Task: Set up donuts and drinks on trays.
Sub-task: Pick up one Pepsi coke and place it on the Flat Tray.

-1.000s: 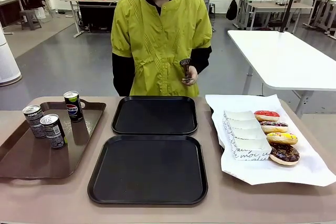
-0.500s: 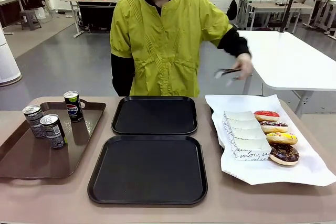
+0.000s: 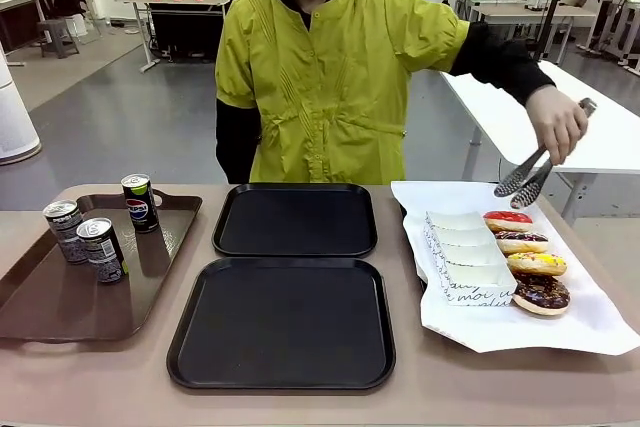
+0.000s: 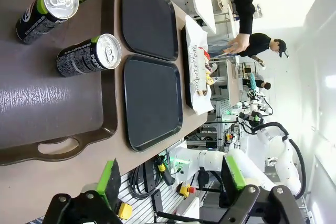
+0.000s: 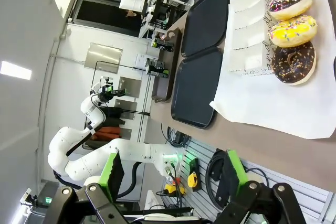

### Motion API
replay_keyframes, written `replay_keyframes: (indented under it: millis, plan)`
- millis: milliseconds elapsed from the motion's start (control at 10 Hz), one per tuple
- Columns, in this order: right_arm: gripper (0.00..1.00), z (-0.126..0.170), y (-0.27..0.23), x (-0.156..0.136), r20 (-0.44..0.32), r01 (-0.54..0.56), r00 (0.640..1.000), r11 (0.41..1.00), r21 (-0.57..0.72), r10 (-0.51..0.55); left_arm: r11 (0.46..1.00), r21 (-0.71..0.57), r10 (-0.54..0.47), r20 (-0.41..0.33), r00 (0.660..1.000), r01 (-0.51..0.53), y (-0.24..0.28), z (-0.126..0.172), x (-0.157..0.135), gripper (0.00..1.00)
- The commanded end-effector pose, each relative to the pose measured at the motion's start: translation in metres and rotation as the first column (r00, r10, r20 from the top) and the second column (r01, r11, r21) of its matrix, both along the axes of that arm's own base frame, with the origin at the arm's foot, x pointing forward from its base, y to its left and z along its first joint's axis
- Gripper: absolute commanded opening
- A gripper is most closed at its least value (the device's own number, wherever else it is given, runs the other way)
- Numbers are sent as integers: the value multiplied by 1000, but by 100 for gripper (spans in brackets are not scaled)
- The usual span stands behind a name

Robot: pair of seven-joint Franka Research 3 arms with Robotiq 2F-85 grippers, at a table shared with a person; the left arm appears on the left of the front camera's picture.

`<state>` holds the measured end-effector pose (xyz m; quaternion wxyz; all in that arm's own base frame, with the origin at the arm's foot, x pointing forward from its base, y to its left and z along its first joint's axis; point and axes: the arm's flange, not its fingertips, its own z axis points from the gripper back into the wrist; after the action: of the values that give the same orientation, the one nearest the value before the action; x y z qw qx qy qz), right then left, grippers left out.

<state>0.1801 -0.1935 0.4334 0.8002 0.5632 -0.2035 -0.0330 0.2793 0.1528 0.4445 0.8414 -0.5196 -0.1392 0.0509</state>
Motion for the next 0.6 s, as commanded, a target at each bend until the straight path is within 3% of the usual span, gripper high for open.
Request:
replay_keyframes:
  millis: [0, 300, 500]
  plan:
    - [100, 1, -2, 3, 28, 3, 1000, 1000, 8, -3, 1000, 0, 0, 0, 1000, 0, 0, 0, 0, 100]
    - [100, 1, -2, 3, 28, 3, 1000, 1000, 8, -3, 977, 205, 59, -35, 998, -50, -18, 31, 24, 100]
    - [100, 1, -2, 3, 28, 3, 1000, 1000, 8, -3, 921, 386, 90, -88, 992, -50, -54, 61, 44, 100]
